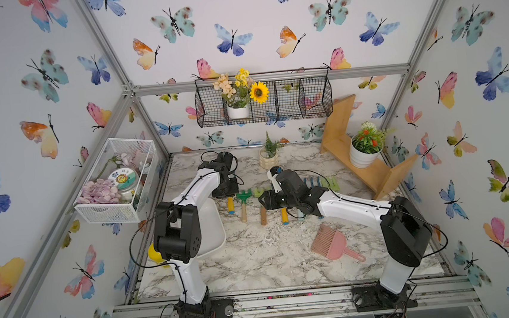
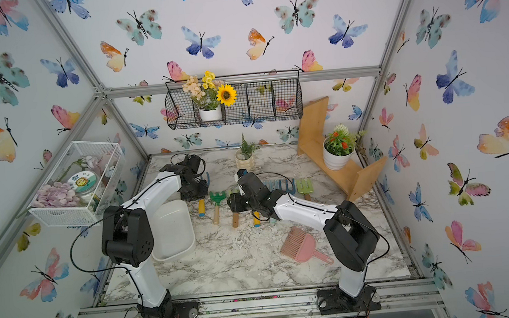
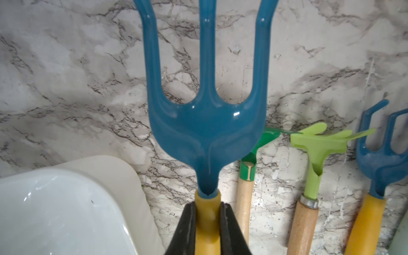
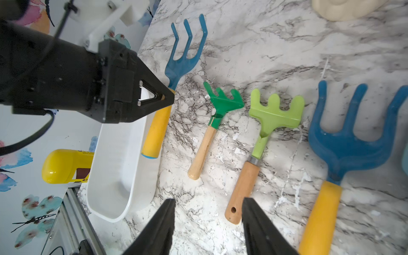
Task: Take the hand rake out of the storage box
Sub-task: Move the storage box to the center of the board, then place the rake at the center of the board.
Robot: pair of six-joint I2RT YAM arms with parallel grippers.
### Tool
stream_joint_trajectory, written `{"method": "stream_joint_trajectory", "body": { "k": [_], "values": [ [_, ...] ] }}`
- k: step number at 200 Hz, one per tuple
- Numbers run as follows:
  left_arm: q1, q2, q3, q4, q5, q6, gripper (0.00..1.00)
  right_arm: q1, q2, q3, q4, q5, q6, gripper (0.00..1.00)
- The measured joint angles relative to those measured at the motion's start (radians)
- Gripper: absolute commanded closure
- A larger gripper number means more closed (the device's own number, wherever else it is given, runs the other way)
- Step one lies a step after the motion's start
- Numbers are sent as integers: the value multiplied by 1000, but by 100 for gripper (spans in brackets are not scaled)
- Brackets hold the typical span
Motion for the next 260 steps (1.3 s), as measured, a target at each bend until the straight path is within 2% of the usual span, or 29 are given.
{"method": "stream_joint_trajectory", "body": {
  "k": [86, 207, 260],
  "values": [
    [3, 0, -175, 68, -51, 40, 90, -2, -23, -37, -3, 2, -9, 45],
    [3, 1, -198, 85, -81, 50, 90, -3, -23, -54, -2, 2, -8, 45],
    [3, 21, -198, 85, -81, 54, 86, -4, -23, -54, -2, 1, -8, 45]
  ]
}}
